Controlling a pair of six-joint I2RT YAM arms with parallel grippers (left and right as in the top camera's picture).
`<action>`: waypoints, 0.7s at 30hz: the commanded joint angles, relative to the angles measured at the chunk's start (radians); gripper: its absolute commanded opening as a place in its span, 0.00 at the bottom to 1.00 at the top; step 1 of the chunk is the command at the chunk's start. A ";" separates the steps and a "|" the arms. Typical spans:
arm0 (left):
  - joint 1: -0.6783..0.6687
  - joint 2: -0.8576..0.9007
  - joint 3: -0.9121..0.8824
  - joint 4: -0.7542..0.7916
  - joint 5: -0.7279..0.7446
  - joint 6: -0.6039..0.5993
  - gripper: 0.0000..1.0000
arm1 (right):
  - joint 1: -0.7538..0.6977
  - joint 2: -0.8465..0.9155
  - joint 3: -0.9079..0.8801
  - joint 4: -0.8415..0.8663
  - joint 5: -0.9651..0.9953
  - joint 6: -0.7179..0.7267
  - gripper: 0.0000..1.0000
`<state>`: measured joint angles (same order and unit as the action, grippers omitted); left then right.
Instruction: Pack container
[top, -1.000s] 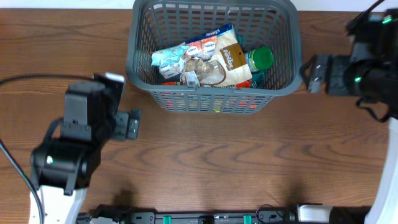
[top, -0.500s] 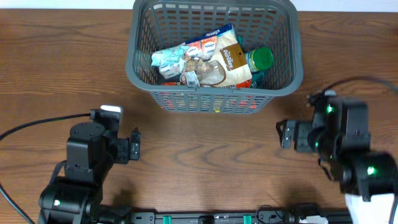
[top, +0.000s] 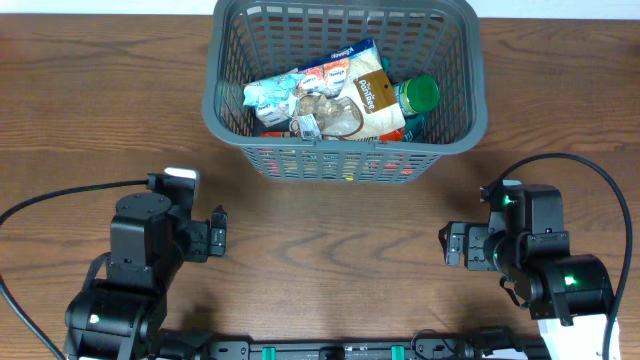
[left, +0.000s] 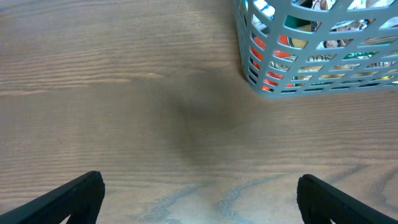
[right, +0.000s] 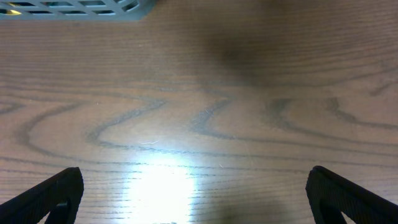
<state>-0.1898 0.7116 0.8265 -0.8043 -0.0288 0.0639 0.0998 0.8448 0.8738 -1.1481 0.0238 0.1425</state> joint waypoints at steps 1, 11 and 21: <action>0.005 0.001 -0.006 -0.001 0.010 0.006 0.99 | 0.008 0.002 -0.005 0.000 0.013 0.014 0.99; 0.005 0.001 -0.006 -0.001 0.010 0.006 0.99 | 0.005 -0.007 -0.005 -0.001 0.029 0.007 0.99; 0.005 0.001 -0.006 -0.002 0.010 0.006 0.99 | 0.006 -0.365 -0.215 0.245 -0.056 0.006 0.99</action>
<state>-0.1898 0.7116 0.8261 -0.8043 -0.0288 0.0639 0.0998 0.5838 0.7544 -0.9234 0.0059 0.1421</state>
